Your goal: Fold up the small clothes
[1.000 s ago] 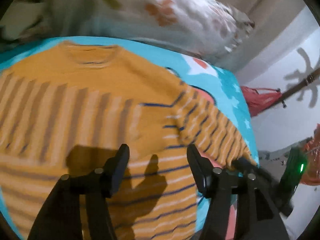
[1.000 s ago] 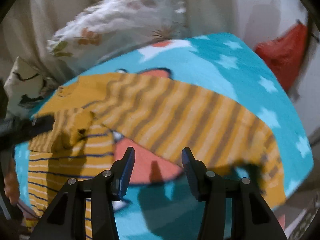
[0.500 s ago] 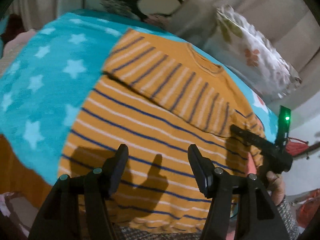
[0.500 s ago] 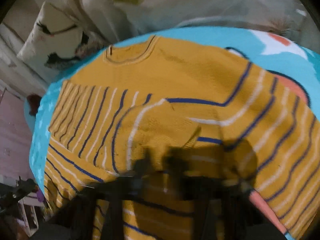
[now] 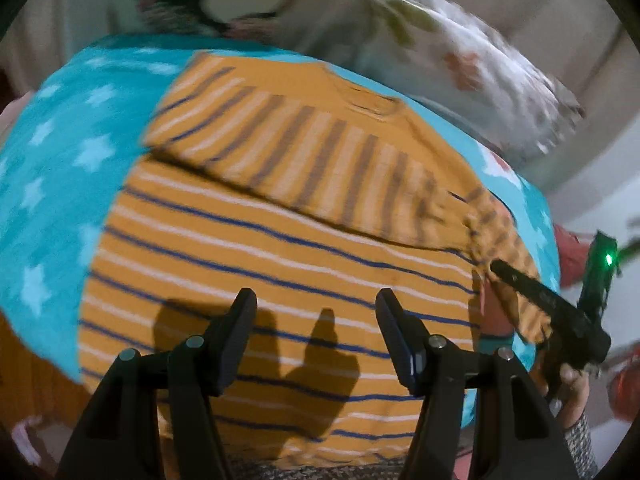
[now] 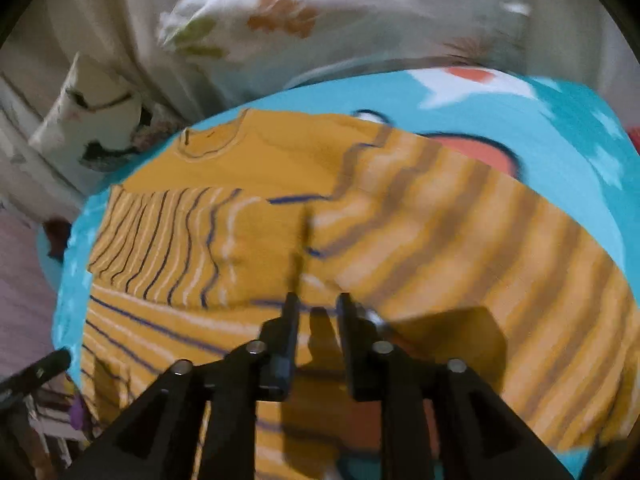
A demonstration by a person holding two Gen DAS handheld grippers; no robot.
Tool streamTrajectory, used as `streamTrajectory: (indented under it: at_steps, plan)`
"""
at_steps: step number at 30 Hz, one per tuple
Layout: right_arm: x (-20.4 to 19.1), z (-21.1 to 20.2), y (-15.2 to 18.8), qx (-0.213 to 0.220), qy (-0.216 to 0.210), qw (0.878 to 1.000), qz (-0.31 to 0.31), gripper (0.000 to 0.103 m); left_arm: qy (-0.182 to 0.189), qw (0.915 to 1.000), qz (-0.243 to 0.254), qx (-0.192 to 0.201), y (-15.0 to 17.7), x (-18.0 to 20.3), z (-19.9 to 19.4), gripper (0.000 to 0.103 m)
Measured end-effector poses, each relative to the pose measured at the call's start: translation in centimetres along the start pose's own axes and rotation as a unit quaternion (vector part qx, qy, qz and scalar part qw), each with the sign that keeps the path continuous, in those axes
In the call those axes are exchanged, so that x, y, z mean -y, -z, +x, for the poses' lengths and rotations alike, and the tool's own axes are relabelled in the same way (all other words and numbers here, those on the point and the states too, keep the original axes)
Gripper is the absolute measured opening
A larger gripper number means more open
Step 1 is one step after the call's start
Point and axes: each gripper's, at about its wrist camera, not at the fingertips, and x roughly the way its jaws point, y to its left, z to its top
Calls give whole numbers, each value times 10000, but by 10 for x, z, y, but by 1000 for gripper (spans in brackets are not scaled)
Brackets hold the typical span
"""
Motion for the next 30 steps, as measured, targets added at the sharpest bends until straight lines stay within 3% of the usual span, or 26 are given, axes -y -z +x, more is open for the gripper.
streamTrajectory:
  at_steps: [4, 7, 9, 12, 15, 19, 22, 25, 28, 29, 30]
  plan:
    - [71, -49, 40, 198, -259, 9935, 1088, 30, 278, 9982, 461, -259, -3, 38, 20, 61]
    - [119, -90, 79, 411, -268, 9820, 1827, 47, 445, 9952, 728, -470, 0, 63, 36, 61]
    - [150, -114, 107, 555, -553, 9647, 2513, 62, 538, 9930, 866, -591, 2, 77, 45, 61]
    - [192, -134, 146, 952, -1283, 9118, 3782, 65, 675, 9893, 1084, -709, 7, 99, 52, 61]
    - [213, -136, 160, 1277, -1744, 8704, 4423, 68, 736, 9855, 1325, -768, 12, 116, 54, 61]
    - [229, -124, 162, 1258, -1900, 8457, 4826, 68, 733, 9840, 1403, -824, 17, 124, 54, 61]
    - [239, -111, 172, 1220, -2314, 8093, 5259, 69, 671, 9853, 1372, -762, 17, 119, 47, 61]
    - [248, -116, 172, 1402, -2202, 8057, 5316, 69, 591, 9879, 1248, -710, 15, 111, 44, 61]
    - [263, -119, 176, 1498, -2085, 7895, 5574, 69, 517, 9904, 1083, -681, 13, 98, 41, 61]
    - [268, -119, 178, 1504, -2006, 7837, 5683, 65, 505, 9909, 1049, -679, 13, 95, 40, 61]
    - [273, -117, 180, 1490, -2000, 7793, 5749, 54, 500, 9911, 1033, -676, 14, 91, 39, 61]
